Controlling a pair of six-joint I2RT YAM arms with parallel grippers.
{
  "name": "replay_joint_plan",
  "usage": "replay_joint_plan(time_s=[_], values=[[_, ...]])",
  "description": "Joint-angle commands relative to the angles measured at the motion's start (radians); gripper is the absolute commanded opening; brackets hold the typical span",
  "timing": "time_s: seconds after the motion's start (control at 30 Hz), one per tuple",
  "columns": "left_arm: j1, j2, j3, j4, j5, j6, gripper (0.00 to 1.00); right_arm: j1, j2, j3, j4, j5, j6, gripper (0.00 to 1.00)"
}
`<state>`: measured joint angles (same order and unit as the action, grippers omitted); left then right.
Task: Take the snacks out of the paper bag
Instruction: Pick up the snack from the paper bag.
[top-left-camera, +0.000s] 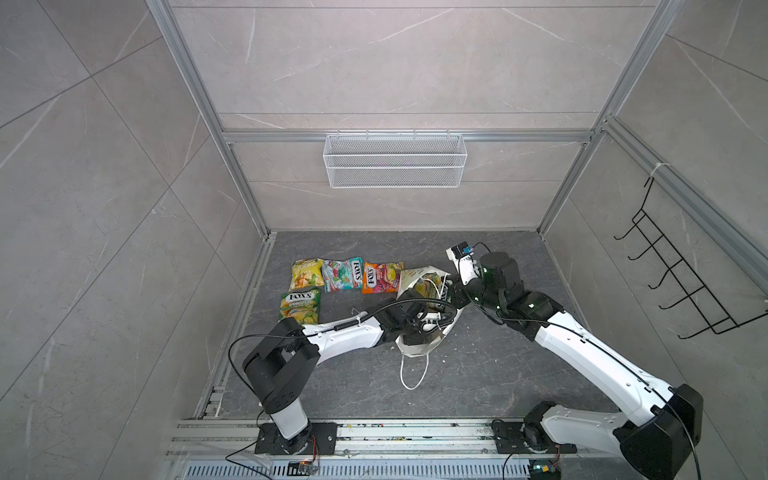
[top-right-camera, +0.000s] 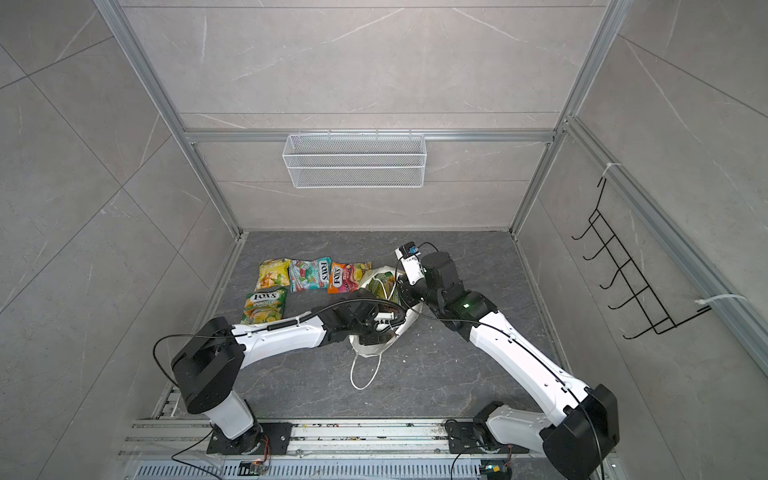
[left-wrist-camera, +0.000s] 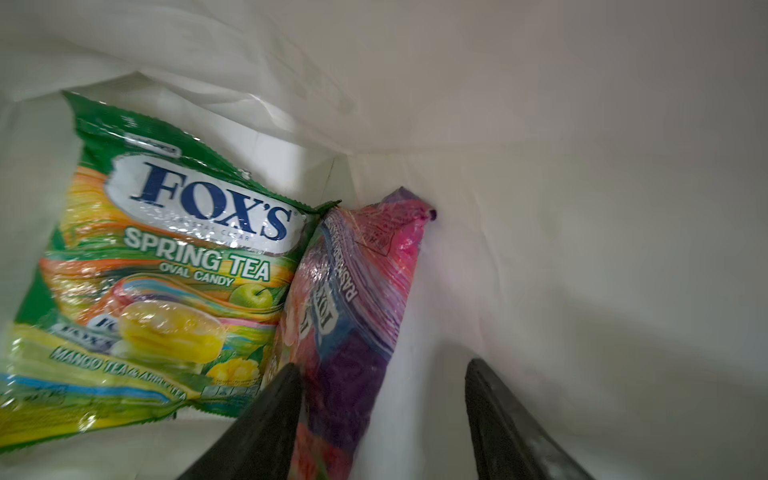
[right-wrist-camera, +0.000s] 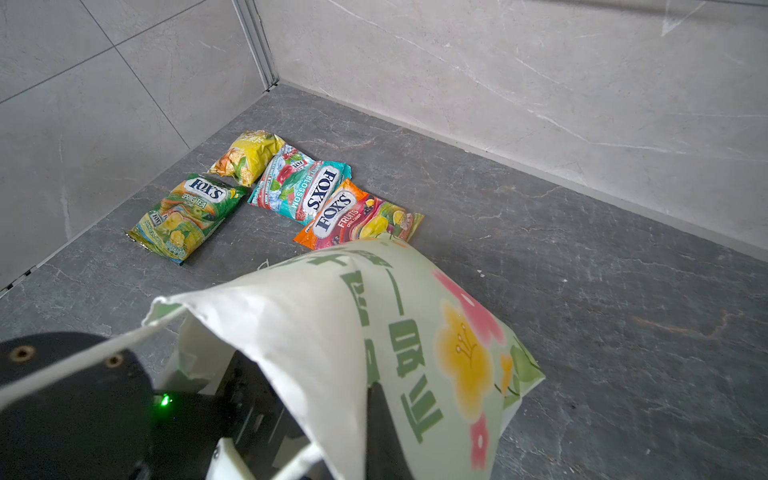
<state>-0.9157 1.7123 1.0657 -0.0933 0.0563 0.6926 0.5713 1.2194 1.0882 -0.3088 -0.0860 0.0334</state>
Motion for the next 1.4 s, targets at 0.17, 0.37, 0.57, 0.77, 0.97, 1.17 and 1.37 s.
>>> replay_joint_plan(time_s=[0.17,0.37,0.57,0.77,0.97,1.17,1.37], values=[[0.012,0.065,0.03,0.076,-0.035,0.027,0.48,0.004,-0.047,-0.012,0.072,-0.021,-0.014,0.0],[0.011,0.051,0.043,0.073,-0.059,0.022,0.27,0.003,-0.052,-0.022,0.074,-0.002,-0.017,0.0],[0.011,0.012,0.021,0.09,-0.06,0.011,0.19,0.004,-0.038,-0.022,0.075,0.012,-0.021,0.0],[0.011,-0.019,0.007,0.095,-0.069,-0.001,0.13,0.004,-0.016,-0.011,0.081,0.013,-0.026,0.0],[0.009,-0.063,-0.001,0.091,-0.067,-0.005,0.09,0.001,-0.006,-0.005,0.082,0.025,-0.033,0.0],[0.008,-0.103,-0.009,0.079,-0.065,-0.011,0.07,-0.004,-0.003,-0.017,0.088,0.035,-0.033,0.0],[0.002,-0.136,-0.01,0.067,-0.072,-0.011,0.0,-0.01,0.005,-0.016,0.09,0.042,-0.031,0.0]])
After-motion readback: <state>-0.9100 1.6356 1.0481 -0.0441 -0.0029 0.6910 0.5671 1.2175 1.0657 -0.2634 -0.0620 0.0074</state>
